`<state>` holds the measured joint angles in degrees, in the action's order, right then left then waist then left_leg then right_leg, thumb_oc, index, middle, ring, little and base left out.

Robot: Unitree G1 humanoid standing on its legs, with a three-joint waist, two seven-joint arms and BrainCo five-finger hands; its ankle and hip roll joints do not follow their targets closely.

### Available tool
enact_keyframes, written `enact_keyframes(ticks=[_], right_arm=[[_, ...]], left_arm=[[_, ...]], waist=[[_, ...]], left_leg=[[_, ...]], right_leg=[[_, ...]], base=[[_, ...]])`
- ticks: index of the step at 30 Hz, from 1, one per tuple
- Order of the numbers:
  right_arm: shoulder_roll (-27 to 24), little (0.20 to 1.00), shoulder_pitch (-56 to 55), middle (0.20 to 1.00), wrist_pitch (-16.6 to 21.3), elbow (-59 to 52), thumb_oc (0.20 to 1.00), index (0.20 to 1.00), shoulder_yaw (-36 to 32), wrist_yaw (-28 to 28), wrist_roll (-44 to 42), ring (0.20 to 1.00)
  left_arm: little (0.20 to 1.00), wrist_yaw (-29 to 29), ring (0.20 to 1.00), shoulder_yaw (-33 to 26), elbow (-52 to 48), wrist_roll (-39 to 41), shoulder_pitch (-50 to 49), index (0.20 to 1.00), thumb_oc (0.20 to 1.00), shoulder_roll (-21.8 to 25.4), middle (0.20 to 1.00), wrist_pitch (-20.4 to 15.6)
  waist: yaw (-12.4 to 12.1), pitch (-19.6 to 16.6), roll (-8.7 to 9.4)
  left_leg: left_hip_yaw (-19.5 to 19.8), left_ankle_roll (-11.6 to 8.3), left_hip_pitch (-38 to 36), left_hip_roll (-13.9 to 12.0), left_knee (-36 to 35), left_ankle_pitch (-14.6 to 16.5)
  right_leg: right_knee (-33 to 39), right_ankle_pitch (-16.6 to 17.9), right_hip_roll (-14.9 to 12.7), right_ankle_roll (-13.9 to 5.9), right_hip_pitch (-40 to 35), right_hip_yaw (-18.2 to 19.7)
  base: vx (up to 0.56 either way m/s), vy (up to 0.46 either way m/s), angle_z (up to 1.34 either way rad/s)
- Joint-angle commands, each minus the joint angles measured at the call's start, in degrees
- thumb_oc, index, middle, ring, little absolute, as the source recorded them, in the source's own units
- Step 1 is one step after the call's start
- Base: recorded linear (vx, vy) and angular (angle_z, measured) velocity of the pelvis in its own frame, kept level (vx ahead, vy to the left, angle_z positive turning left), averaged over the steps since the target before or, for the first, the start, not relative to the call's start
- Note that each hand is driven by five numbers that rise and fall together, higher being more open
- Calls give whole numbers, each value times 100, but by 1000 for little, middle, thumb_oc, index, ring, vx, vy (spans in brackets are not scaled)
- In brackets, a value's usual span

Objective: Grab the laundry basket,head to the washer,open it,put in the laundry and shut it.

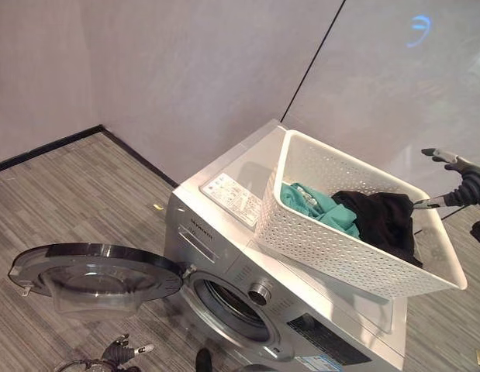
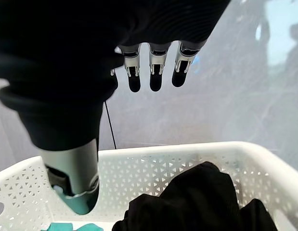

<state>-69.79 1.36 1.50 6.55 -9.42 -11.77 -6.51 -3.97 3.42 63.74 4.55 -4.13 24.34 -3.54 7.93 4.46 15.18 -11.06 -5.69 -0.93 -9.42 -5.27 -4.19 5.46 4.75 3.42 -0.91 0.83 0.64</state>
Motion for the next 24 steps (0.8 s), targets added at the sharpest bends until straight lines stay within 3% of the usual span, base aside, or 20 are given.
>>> enact_keyframes(ticks=[1,9,24], right_arm=[[-371,1000,269,1000,44,305,1000,1000,-156,-20,-112,1000],[-326,1000,635,1000,-7,698,1000,1000,398,-6,-26,1000],[-186,1000,2114,1000,-8,1132,1000,1000,2307,-69,330,1000]], left_arm=[[1000,-51,1000,-39,91,29,133,1000,1000,50,1000,-144],[1000,-36,1000,70,-9,105,174,1000,1000,27,1000,-142],[1000,-51,1000,323,-597,438,262,1000,1000,125,1000,-234]], waist=[[-288,99,-27],[-368,280,-104],[-545,524,12]], left_leg=[[108,25,-682,-504,668,1343],[195,16,-566,-479,670,1305],[357,-17,-262,-553,732,1236]], right_leg=[[-98,-57,-589,-766,571,-245],[-87,-68,-633,-762,619,-341],[-61,-78,-612,-728,723,-500]], base=[[10,-12,5],[-6,-4,7],[-4,-15,2]])
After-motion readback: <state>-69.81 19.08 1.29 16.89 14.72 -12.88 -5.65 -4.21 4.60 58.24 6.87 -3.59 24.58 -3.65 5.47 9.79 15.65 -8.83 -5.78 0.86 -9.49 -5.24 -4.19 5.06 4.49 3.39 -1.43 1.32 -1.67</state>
